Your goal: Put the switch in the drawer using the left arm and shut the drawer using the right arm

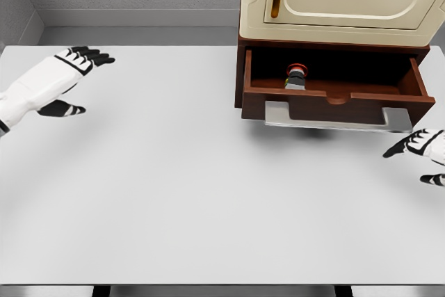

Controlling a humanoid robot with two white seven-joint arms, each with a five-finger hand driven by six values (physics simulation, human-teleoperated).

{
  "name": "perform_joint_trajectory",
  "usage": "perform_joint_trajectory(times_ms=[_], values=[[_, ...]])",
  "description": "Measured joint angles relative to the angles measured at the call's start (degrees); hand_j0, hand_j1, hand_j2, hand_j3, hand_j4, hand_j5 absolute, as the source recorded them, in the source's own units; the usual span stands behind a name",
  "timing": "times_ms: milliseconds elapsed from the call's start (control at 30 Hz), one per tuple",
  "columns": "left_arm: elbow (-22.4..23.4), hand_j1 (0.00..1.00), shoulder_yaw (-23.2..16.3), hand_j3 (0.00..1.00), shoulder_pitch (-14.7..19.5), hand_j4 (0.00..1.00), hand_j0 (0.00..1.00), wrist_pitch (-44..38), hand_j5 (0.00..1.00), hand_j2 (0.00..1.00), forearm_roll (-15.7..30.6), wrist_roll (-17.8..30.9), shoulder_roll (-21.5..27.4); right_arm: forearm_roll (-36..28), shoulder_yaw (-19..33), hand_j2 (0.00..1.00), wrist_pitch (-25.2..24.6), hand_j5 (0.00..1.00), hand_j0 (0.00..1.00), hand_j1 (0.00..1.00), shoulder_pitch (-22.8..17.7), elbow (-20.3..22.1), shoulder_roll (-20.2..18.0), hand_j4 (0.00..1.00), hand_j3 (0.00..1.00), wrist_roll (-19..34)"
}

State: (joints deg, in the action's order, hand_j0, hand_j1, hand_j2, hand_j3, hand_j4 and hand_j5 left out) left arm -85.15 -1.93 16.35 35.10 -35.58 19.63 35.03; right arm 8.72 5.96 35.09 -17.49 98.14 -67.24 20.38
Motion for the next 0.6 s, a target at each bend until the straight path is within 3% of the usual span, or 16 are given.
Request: perform_joint_trajectory(times_ms=[600], values=[[-2.1,1.00,0.4,1.00,-0.7,1.00,1.00,0.0,1.00,1.00,0.1,1.8,-0.3,1.9,-3.6,0.78,0.0,0.78,0.78,0.78,4.3,-2.7,2.8,0.78,0.78,0.0]])
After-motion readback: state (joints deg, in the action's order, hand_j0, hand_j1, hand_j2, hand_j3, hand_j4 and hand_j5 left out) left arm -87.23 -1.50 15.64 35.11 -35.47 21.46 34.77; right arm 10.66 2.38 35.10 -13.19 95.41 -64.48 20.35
